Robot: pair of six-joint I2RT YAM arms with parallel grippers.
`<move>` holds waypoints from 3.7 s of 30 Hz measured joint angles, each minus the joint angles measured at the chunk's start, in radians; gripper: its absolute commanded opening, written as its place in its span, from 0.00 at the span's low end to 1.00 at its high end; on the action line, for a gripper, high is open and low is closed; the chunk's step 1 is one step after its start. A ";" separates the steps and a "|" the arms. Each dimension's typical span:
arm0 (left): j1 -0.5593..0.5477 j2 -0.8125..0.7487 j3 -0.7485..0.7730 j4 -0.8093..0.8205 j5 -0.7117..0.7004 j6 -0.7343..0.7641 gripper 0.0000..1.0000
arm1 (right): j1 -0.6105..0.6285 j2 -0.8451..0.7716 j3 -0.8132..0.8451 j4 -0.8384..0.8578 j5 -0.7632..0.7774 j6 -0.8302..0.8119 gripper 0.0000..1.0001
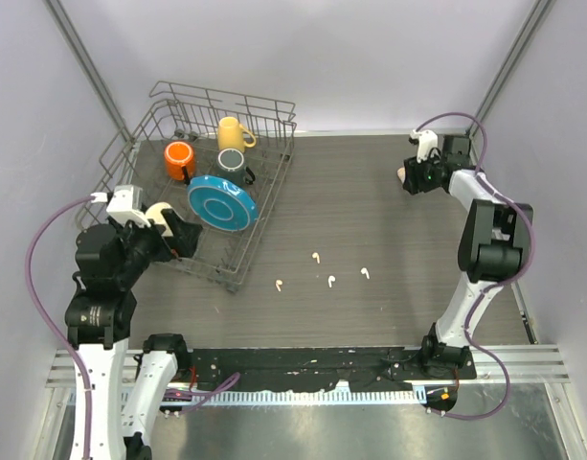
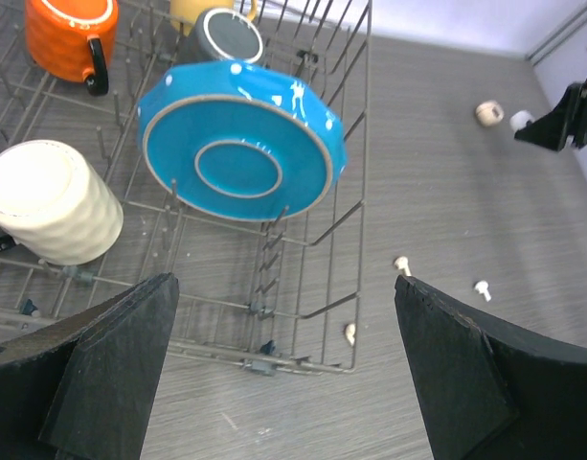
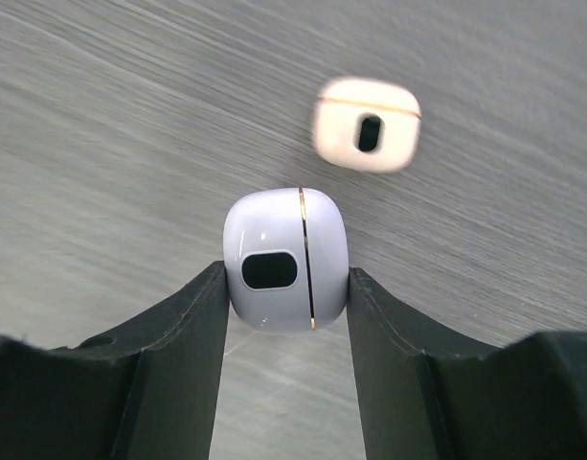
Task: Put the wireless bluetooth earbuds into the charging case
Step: Pick up the charging case at the center of the board.
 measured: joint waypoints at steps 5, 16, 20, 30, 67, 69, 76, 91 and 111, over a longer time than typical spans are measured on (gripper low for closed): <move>0.000 0.000 0.056 -0.007 -0.010 -0.078 1.00 | 0.101 -0.245 -0.099 0.000 -0.026 0.024 0.01; 0.000 0.091 0.061 0.013 0.158 -0.202 1.00 | 0.447 -0.860 -0.422 0.119 -0.135 0.058 0.01; 0.000 0.126 0.061 0.037 0.219 -0.237 1.00 | 0.550 -0.968 -0.455 0.128 -0.143 0.060 0.01; -0.115 0.195 0.060 0.151 0.269 -0.322 1.00 | 0.789 -1.012 -0.515 0.131 -0.127 0.061 0.01; -0.689 0.480 0.063 0.364 0.066 -0.412 0.74 | 0.991 -0.972 -0.559 0.254 -0.029 0.138 0.01; -0.696 0.489 0.063 0.363 0.062 -0.417 0.72 | 0.993 -0.972 -0.561 0.259 -0.025 0.138 0.01; -0.711 0.498 0.063 0.369 0.059 -0.423 0.59 | 0.995 -0.972 -0.566 0.267 -0.013 0.138 0.01; -0.726 0.530 0.063 0.385 0.085 -0.438 0.17 | 1.004 -0.972 -0.578 0.285 0.014 0.138 0.01; -0.732 0.360 -0.008 0.373 -0.114 -0.312 0.00 | 1.006 -1.004 -0.518 0.226 0.283 0.496 0.85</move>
